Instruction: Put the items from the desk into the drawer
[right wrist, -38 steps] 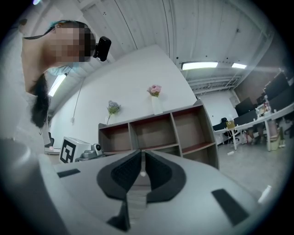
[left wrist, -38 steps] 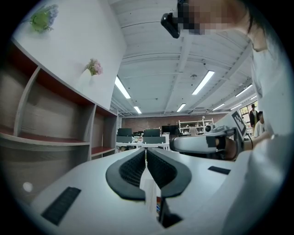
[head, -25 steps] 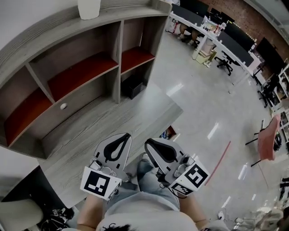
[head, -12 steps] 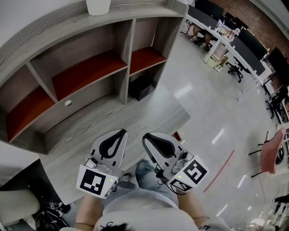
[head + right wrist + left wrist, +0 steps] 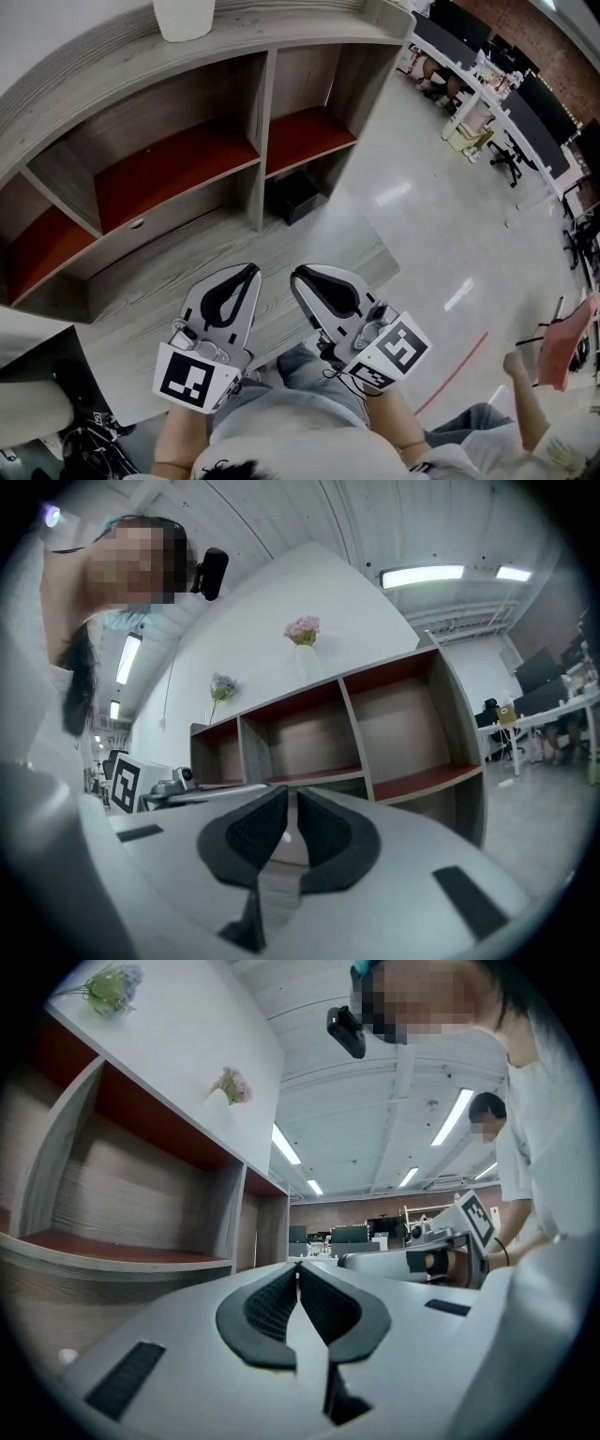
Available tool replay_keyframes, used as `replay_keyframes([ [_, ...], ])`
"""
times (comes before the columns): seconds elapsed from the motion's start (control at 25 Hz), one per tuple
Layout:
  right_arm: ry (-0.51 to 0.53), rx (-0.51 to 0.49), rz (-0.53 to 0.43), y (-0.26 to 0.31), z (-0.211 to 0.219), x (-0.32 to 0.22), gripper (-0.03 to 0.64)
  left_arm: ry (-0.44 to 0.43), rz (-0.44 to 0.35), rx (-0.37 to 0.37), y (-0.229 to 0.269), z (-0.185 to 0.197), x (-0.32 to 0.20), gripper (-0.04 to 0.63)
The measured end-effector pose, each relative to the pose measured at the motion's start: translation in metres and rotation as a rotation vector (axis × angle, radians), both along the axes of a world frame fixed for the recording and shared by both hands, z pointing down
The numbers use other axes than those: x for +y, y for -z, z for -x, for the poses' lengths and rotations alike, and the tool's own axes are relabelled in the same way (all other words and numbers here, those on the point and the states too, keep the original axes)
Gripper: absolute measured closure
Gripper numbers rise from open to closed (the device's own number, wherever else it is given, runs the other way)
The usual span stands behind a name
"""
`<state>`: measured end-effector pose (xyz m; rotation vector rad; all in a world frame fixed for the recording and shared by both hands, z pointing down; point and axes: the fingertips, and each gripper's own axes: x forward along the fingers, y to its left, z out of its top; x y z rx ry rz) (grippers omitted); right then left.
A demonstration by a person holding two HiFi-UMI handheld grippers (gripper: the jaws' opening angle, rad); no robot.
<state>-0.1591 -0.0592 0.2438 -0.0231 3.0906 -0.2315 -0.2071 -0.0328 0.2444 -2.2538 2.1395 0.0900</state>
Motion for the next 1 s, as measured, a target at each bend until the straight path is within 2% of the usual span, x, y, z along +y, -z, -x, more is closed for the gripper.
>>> replay_keyframes([
  [0.28, 0.028, 0.033, -0.002, -0.009, 0.015, -0.051, 0.591, 0.05, 0.057, 0.027, -0.009, 0.008, -0.03, 0.583],
  [0.72, 0.066, 0.193, -0.024, -0.059, 0.042, -0.125, 0.581, 0.165, 0.092, 0.033, -0.016, 0.02, -0.058, 0.583],
  [1.0, 0.107, 0.296, -0.083, -0.096, 0.07, -0.164, 0.577, 0.266, 0.11, 0.013, -0.019, 0.03, -0.058, 0.583],
])
